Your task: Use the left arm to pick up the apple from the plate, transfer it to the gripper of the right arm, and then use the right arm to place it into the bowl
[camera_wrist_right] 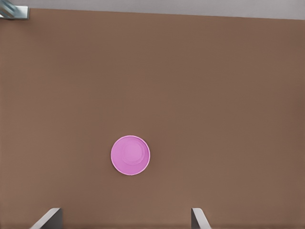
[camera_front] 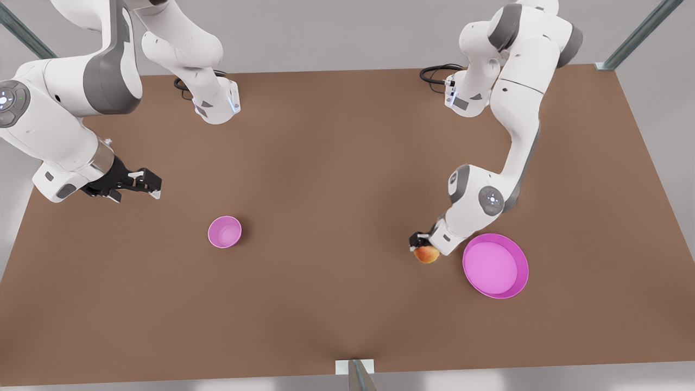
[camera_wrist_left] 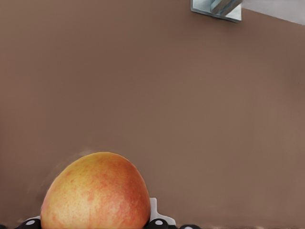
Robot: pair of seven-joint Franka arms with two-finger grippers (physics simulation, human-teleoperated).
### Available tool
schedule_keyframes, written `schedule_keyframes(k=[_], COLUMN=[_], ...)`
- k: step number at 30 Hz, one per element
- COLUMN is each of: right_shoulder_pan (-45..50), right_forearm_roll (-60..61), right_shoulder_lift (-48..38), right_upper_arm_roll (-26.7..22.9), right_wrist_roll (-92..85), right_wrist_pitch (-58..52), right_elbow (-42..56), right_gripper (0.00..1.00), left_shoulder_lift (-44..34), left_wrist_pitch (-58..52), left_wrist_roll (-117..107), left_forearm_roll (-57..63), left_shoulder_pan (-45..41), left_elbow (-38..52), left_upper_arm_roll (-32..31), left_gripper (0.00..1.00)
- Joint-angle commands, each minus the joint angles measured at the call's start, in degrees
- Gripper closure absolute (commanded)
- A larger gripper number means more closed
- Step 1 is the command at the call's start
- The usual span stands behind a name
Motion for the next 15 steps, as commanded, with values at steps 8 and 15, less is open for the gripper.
schedule_keyframes(k=[8, 15], right_shoulder_pan=[0.13, -3.74], right_forearm_roll=[0.11, 41.83], right_shoulder_lift=[0.02, 9.77], right_upper_arm_roll=[0.42, 0.07], right_wrist_roll=[-0.14, 2.15], right_wrist_pitch=[-1.25, 5.59], right_elbow=[-0.06, -0.15], right_gripper=[0.00, 0.00], left_shoulder_lift=[5.71, 14.59], left_wrist_pitch=[-1.89, -2.24], left_wrist_roll=[71.78, 121.20], left_forearm_roll=[-38.61, -69.12], left_shoulder_pan=[-1.46, -4.71], left_elbow=[9.21, 14.74], left_upper_arm_roll=[-13.69, -16.42], left_gripper=[0.24, 0.33])
